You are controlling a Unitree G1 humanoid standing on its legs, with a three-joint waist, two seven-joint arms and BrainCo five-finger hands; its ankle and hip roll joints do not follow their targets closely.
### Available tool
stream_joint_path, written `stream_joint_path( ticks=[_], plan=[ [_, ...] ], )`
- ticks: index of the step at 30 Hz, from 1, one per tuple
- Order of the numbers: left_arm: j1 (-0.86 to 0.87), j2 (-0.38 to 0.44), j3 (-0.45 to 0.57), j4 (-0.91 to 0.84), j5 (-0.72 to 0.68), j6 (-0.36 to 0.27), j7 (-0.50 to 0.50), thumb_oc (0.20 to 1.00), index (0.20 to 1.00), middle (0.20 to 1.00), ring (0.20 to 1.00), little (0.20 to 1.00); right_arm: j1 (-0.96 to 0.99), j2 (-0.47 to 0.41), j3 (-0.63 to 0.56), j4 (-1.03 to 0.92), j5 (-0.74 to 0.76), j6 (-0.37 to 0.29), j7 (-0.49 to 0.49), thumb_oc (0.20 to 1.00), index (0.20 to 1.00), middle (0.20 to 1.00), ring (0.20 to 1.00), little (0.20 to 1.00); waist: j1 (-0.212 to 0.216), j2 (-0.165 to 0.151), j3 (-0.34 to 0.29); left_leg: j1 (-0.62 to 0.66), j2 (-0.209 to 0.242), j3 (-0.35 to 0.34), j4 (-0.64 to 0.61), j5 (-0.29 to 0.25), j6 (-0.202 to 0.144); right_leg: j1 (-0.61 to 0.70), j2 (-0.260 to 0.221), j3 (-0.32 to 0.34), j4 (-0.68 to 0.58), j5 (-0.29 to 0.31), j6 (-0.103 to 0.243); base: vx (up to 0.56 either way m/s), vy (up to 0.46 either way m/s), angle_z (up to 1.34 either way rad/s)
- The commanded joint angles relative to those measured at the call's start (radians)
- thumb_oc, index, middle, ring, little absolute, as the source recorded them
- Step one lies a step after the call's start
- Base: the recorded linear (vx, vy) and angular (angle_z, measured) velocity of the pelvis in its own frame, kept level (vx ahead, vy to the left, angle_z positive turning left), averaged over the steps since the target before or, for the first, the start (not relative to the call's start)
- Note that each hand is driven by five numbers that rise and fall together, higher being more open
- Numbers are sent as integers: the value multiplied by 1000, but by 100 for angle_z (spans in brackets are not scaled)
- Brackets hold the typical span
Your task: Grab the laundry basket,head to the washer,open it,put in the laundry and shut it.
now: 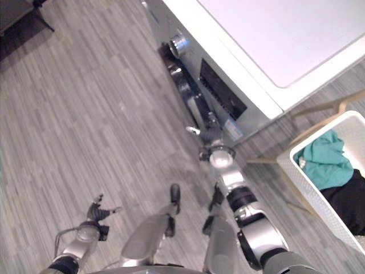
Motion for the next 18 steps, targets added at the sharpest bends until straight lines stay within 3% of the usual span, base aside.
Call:
stream_joint_path(
  ticks=[1, 6, 9, 11, 15, 16, 18],
  plan=[
    [-10, 52, -4, 25, -47, -12, 34, 1000, 1000, 1000, 1000, 1000, -62, 64, 78, -43, 32, -52, 68, 1000, 1000, 1000, 1000, 1000, 31, -71, -2, -47, -15, -39, 87, -68, -30, 27, -84, 41, -1, -80, 102, -14, 31, -1],
    [-78, 52, -43, 93, -59, -9, 45, 1000, 1000, 1000, 1000, 1000, -166, 182, 233, -11, 63, -28, 147, 1000, 1000, 1000, 1000, 1000, 75, -82, 18, -62, -17, -62, 102, -67, -28, 27, -97, 22, 24, -92, 99, 0, 0, 3],
    [-138, 56, -88, 166, -58, -4, 60, 1000, 1000, 1000, 1000, 1000, -239, 296, 359, -19, 119, -9, 231, 1000, 1000, 1000, 1000, 1000, 126, -79, 26, -72, -19, -111, 120, -86, -39, 34, -101, -2, 61, -129, 101, 53, -87, 32],
    [-146, 60, -94, 175, -68, -11, 70, 1000, 1000, 1000, 1000, 1000, -289, 327, 372, -47, 143, -37, 223, 1000, 1000, 1000, 1000, 1000, 154, -68, 21, -80, -29, -141, 119, -81, -45, 43, -108, -30, 76, -142, 97, 63, -98, 43],
    [-148, 73, -83, 170, -90, -20, 72, 1000, 1000, 1000, 1000, 1000, -319, 314, 350, -78, 166, -71, 202, 1000, 1000, 1000, 1000, 1000, 183, -47, 6, -89, -45, -185, 101, -62, -55, 60, -121, -79, 91, -155, 98, 35, -67, 81],
    [-135, 90, -59, 169, -94, -19, 73, 1000, 1000, 1000, 1000, 1000, -328, 248, 312, -87, 152, -72, 170, 1000, 1000, 1000, 1000, 1000, 192, -39, -4, -95, -53, -200, 94, -56, -61, 70, -124, -93, 89, -161, 99, 33, -28, 115],
    [-116, 102, -41, 171, -90, -15, 68, 1000, 1000, 1000, 1000, 1000, -324, 203, 282, -80, 148, -56, 159, 1000, 1000, 1000, 1000, 1000, 195, -37, -10, -98, -56, -203, 94, -56, -63, 77, -125, -100, 86, -164, 98, 34, -20, 94]
  ],
)
